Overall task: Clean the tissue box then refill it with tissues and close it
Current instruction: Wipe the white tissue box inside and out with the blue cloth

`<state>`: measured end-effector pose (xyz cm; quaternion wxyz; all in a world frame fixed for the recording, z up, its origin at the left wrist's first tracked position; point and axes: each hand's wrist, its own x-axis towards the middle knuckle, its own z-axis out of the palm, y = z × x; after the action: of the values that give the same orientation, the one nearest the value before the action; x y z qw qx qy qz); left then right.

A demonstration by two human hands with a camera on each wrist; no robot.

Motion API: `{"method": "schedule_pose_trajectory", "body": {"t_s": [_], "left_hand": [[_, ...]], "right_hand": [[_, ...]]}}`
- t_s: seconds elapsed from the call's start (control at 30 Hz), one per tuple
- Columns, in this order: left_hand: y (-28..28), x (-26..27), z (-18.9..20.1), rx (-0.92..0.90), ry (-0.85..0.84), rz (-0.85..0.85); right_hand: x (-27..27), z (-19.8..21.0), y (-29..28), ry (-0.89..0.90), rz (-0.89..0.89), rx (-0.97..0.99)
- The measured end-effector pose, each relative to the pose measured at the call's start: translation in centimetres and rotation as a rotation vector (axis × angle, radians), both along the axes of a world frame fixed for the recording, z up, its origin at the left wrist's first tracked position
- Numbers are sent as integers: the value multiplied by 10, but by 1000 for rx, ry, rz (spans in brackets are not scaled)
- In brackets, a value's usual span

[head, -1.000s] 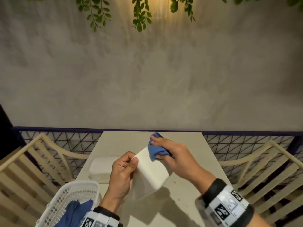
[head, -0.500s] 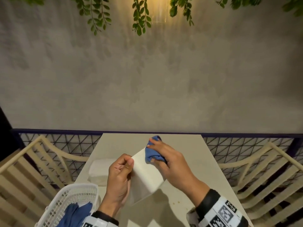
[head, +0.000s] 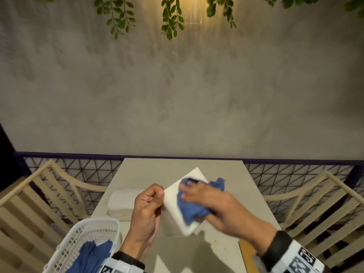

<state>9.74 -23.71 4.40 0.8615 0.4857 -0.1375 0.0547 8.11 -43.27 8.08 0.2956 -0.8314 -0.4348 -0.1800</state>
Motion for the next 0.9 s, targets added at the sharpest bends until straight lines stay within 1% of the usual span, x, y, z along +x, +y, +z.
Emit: {"method": "schedule_pose_trajectory", "body": {"t_s": [0.03, 0.07, 0.1, 0.13, 0.17, 0.2, 0.23, 0.27, 0.33, 0.37, 0.4, 0.43, 0.5, 0.53, 0.6, 0.63, 0.67, 0.73, 0.77, 0.8, 0.9], "left_hand": [[-2, 0, 0, 10, 2, 6], [-4, 1, 0, 17, 8, 17], [-5, 1, 1, 20, 12, 31], [-4, 2, -1, 21, 16, 42], [-3, 2, -1, 25, 11, 40], [-2, 2, -1, 30, 6, 24], [-2, 1, 0, 35, 4, -2], [-2, -1, 1, 47, 7, -23], [-5, -2, 1, 71, 8, -18], [-7, -1, 1, 70, 9, -6], [-8, -2, 1, 64, 11, -1], [-8, -1, 0, 61, 7, -5], [-9, -3, -1, 84, -11, -17], [-10, -5, 0, 101, -15, -17], [-12, -6, 1, 129, -18, 4], [-13, -5, 2, 138, -26, 21], [-14, -5, 4, 136, -35, 36], [-15, -6, 7, 123, -61, 23], [-13, -6, 8, 123, -71, 7], [-11, -6, 8, 127, -72, -5], [-7, -7, 10, 128, -75, -16]], "right_hand": [[4, 2, -2, 38, -118, 108], [5, 3, 3, 51, -207, 173], [3, 3, 11, 35, -220, 180], [-2, 1, 19, 14, -151, 121], [-11, -3, 23, -17, -45, 25], [-14, -6, 18, -44, 41, -58], [-11, -5, 8, -44, 76, -89], [-3, -4, -2, -22, 25, -38], [5, -1, -9, 66, -179, 164], [3, -1, -4, 56, -222, 197], [-2, -3, 5, 16, -183, 172], [-9, -7, 15, -16, -93, 106], [-13, -9, 17, -58, 25, -2], [-6, -6, 12, -48, 0, 9], [3, -1, 5, 33, -167, 173], [4, 0, 7, 34, -222, 215], [0, 0, 15, 2, -217, 218], [-9, -4, 28, -64, -103, 155], [-9, -4, 27, -67, -65, 122], [-5, 0, 21, -42, -70, 112], [11, 9, -5, 143, -233, 159]]}}
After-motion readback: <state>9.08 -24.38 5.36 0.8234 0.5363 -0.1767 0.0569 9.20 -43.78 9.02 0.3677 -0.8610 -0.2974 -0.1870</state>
